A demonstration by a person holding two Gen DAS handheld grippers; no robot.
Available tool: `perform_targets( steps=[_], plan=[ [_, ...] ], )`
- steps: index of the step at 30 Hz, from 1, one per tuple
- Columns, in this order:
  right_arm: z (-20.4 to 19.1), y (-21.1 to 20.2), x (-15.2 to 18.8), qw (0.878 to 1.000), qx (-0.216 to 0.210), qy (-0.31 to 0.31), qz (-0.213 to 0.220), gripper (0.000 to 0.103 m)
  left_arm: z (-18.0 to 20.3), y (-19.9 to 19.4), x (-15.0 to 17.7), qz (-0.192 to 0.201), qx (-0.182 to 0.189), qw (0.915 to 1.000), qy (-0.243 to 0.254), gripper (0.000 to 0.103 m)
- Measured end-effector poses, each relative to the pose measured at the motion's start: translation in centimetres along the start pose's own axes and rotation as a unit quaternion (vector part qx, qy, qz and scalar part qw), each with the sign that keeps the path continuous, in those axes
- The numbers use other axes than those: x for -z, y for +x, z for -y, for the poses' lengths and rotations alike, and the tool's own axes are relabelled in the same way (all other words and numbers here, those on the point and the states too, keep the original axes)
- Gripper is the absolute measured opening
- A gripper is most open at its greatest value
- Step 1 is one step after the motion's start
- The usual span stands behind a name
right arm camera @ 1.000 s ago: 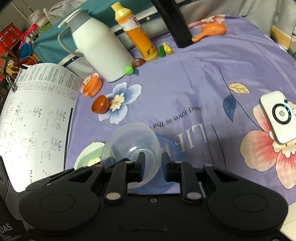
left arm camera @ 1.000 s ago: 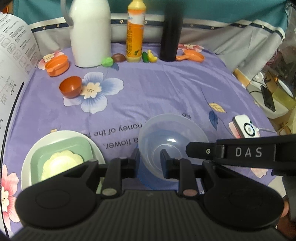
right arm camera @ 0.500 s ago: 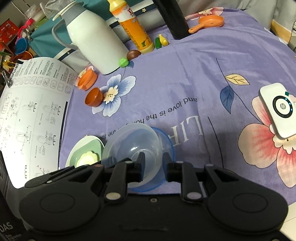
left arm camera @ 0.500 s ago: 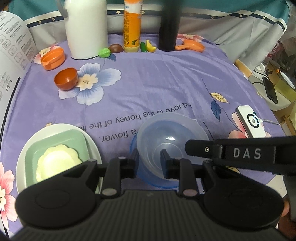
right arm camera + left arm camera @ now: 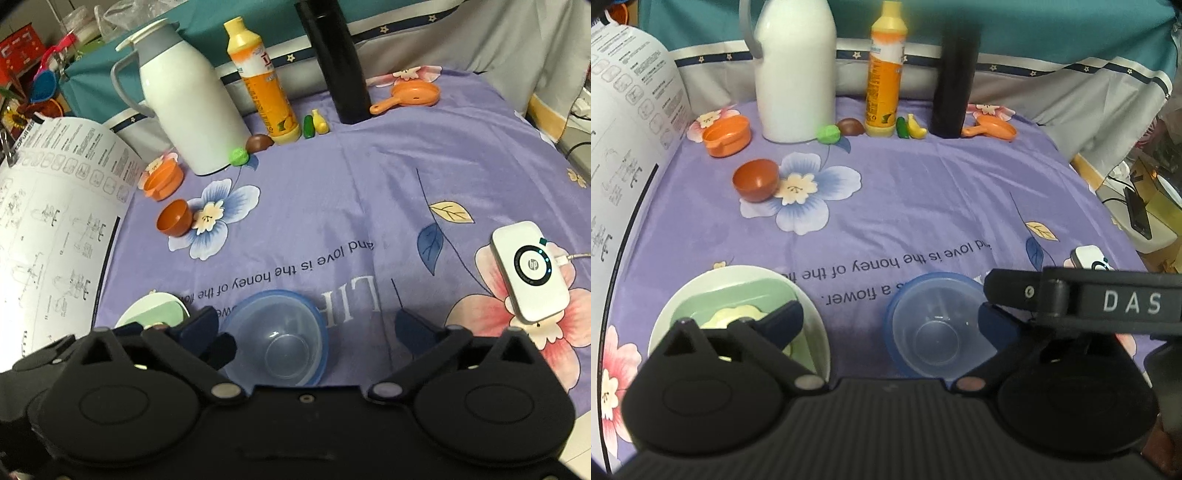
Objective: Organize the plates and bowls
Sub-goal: 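Open the right gripper to release the clear bowl, then move the right gripper to the small orange bowl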
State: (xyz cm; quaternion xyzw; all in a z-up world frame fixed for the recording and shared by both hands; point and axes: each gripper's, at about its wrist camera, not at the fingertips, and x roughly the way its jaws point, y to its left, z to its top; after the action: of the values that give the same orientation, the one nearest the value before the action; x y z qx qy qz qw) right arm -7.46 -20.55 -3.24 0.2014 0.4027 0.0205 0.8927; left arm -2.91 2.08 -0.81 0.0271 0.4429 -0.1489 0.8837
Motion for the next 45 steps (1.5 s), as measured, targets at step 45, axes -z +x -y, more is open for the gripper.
perform_targets(
  steps=[45],
  plan=[
    [-9.3,10.2,-6.6,0.997,-0.022,-0.037,-0.070,0.103,-16.3,4.0,-4.6,0.013,-0.081,0.9910,-0.105,0.103]
  ],
)
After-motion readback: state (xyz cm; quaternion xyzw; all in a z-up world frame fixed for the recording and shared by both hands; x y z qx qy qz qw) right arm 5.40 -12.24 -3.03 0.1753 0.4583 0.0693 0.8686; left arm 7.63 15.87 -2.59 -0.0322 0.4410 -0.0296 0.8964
